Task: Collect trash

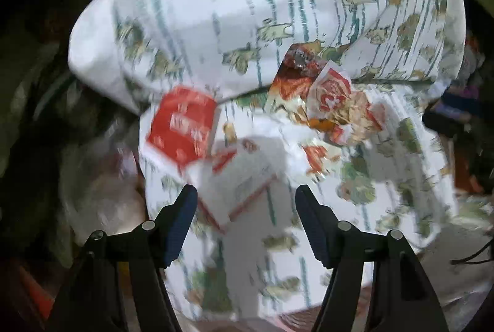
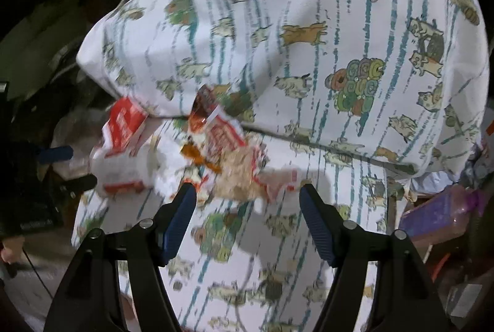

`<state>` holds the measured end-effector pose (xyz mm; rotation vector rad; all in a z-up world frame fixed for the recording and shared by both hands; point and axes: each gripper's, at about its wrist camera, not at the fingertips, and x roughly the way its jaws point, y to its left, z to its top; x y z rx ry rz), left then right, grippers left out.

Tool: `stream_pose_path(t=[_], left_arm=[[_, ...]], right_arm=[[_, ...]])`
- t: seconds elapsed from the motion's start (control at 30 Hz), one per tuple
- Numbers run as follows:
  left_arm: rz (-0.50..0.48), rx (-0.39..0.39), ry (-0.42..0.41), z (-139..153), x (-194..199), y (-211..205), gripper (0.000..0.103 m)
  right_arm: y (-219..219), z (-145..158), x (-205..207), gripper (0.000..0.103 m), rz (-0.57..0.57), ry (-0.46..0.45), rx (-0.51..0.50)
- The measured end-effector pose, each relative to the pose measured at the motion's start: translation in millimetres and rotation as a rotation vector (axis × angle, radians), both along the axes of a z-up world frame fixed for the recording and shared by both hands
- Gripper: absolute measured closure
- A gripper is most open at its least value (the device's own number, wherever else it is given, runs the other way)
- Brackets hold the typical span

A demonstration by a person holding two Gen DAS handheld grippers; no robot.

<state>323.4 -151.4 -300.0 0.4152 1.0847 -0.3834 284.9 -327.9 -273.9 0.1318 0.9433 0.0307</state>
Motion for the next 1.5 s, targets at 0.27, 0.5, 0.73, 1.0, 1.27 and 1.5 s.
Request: stream_pose_path(t=[0.27,0.5,0.73,1.0,1.27,1.5], left_arm=[[-0.080,0.136,0.017,-39,21,-29,0.021],[-0.041,0.241,0.045,-73,39,-28,0.020],[-0.056,0.284,0.061,-81,33,-30,0.020],[0.019,0.223,0.332,-85,34,-11,0.021],[0.107,0.134,0.466,-113,42,10,0.021],[0.174,0.023,0.475,-112,57,30,0.023]], right_arm=[[-39,-31,32,0.034,-0.148,0.097,0.191],[-53,-36,37,0.030,-0.200,0.089,0.242],[-53,-29,40,0.016,-0.157,0.065,0.287],[-14,-52,57,0.016,-0.040,0.160,0.157],[59,-89,63,0.014,0.202,0.202,-0.259],[57,-106,77,0.026,0.144,0.241,-0.238]])
